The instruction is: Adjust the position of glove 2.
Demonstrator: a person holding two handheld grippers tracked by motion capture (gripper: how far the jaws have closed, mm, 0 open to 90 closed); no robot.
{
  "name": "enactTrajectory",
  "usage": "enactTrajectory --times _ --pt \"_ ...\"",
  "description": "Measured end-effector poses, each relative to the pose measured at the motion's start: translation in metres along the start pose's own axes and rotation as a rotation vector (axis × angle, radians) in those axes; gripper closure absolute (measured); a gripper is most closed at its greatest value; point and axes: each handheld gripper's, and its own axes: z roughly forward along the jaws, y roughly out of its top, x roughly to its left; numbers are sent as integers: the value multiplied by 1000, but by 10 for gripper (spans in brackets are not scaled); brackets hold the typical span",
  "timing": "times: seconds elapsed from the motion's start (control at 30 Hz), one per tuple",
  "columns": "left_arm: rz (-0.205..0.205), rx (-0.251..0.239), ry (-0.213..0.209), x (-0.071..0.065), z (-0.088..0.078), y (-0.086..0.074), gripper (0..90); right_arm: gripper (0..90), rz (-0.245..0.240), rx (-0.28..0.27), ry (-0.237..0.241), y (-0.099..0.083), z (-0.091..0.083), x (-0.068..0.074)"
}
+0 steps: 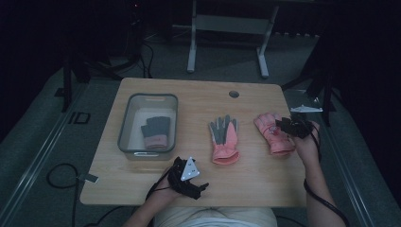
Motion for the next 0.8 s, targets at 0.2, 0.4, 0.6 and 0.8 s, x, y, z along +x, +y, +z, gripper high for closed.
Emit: enactTrajectory --times 0.2,0.4,0.6,0.8 --pt "-8 -2 -2 0 0 0 42 602 -28 21 38 -9 13 -4" --pt "-3 -4 -1 0 0 -1 42 565 -48 62 31 -18 29 -4" --pt "-2 0 -6 -1 1 -2 42 584 -94 94 6 -30 44 3" --pt "0 4 -10 -1 2 -2 42 794 -74 120 -39 -29 46 8"
